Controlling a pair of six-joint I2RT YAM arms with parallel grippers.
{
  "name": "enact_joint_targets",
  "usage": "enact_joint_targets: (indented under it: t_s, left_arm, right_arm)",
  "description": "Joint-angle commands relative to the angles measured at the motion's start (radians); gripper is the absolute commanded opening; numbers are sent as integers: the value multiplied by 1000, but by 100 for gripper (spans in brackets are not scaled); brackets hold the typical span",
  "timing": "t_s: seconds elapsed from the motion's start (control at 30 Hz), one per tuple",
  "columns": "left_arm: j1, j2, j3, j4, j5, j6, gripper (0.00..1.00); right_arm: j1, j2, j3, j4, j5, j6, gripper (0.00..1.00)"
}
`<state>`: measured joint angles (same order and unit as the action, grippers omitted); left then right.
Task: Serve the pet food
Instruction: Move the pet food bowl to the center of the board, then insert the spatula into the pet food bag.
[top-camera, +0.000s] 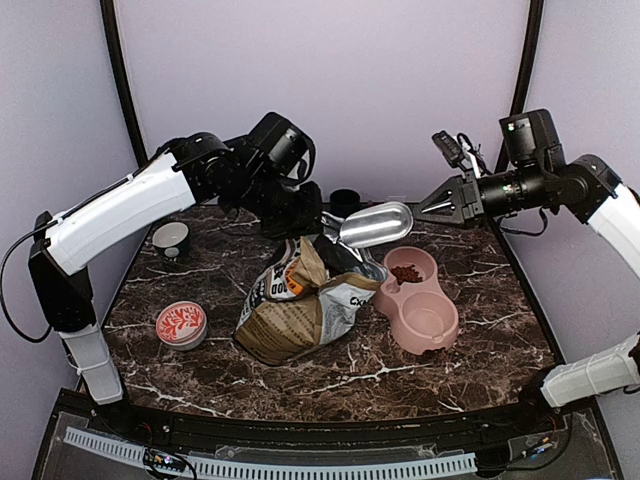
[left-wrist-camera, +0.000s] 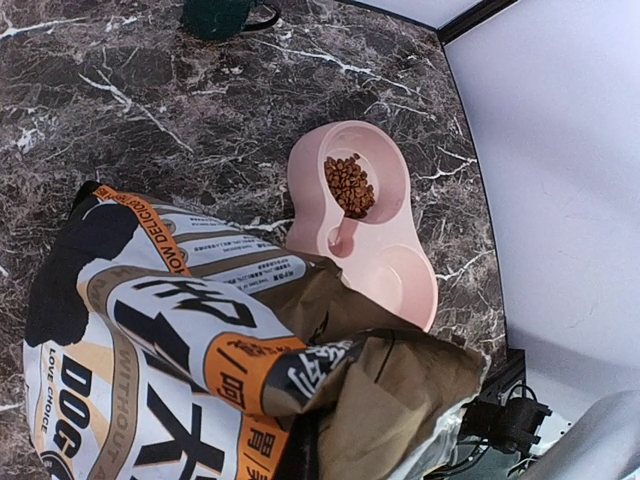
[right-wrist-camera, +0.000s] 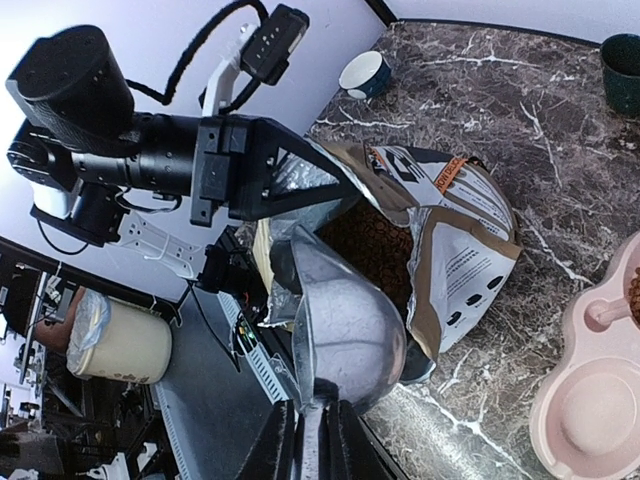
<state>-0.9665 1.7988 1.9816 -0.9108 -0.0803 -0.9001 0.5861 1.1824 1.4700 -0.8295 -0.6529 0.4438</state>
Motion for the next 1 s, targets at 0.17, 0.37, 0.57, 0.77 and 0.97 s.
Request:
enact_joint_targets:
  t_s: [0.17, 0.37, 0.57, 0.77, 0.97]
  left_arm:
    - [14, -29, 28, 58, 135, -114, 0]
    - [28, -27, 36, 46, 162, -138, 0]
    - [51, -15, 31, 61, 251, -215, 0]
    - [62, -18, 30, 76, 308, -302, 0]
    - [76, -47, -46, 135, 357, -367, 0]
  right_arm:
    - [129, 146, 38, 25, 200, -30, 0]
    - [163, 269, 49, 35, 290, -49, 0]
    - [170, 343, 15, 56, 370, -62, 0]
    - [172, 402, -27, 86, 400, -77, 0]
    - [171, 460, -40, 109, 409, -83, 0]
